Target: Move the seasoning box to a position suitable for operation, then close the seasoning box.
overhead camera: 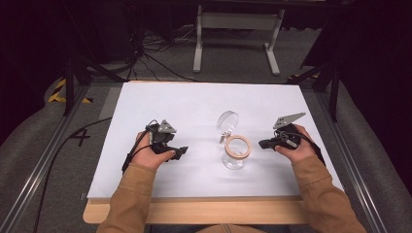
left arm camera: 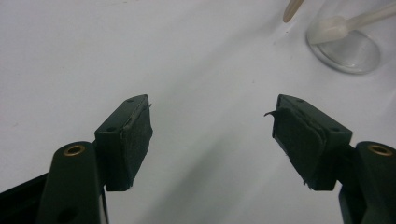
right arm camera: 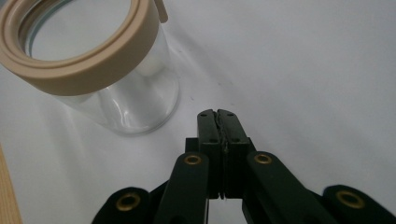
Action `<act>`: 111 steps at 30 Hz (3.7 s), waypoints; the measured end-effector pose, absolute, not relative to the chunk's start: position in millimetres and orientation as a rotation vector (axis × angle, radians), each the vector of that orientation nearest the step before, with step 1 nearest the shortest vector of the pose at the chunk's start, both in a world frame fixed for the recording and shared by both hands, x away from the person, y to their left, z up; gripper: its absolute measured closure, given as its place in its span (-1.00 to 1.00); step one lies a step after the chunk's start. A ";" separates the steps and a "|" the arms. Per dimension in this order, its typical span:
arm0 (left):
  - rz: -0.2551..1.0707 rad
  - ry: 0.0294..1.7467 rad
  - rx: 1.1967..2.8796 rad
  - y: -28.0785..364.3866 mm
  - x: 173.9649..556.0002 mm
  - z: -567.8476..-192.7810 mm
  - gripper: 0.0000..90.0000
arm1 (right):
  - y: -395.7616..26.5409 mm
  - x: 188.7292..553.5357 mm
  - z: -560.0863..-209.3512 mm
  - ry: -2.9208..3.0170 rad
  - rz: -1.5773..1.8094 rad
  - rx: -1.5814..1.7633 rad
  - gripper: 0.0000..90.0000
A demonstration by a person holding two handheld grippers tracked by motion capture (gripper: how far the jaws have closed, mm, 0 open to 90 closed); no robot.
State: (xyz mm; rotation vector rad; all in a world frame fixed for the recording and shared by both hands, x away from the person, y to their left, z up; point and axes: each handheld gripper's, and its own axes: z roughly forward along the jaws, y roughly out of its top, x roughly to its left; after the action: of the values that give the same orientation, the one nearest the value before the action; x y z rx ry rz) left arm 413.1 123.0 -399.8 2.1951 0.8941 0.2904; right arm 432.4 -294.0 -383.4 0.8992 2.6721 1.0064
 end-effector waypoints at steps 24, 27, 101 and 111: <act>0.279 0.871 2.175 119.2 408.0 -397.8 -0.35 | -267.8 434.2 -396.2 2.716 1.017 0.834 1.00; 0.282 0.868 2.182 118.5 408.0 -398.0 -0.35 | -264.8 434.2 -399.1 2.730 1.008 0.830 1.00; 0.183 0.834 2.097 108.3 420.9 -375.2 0.74 | -247.5 399.9 -375.3 2.785 1.081 0.696 1.00; 0.221 0.770 1.958 91.2 435.2 -352.4 0.99 | -249.5 397.0 -356.5 2.716 1.210 0.703 1.00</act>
State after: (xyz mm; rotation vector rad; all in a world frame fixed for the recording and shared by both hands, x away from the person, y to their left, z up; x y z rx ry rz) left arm 435.2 91.2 -352.4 1.9584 0.7704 0.2207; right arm 397.0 -249.5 -356.5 0.7034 2.7160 1.2100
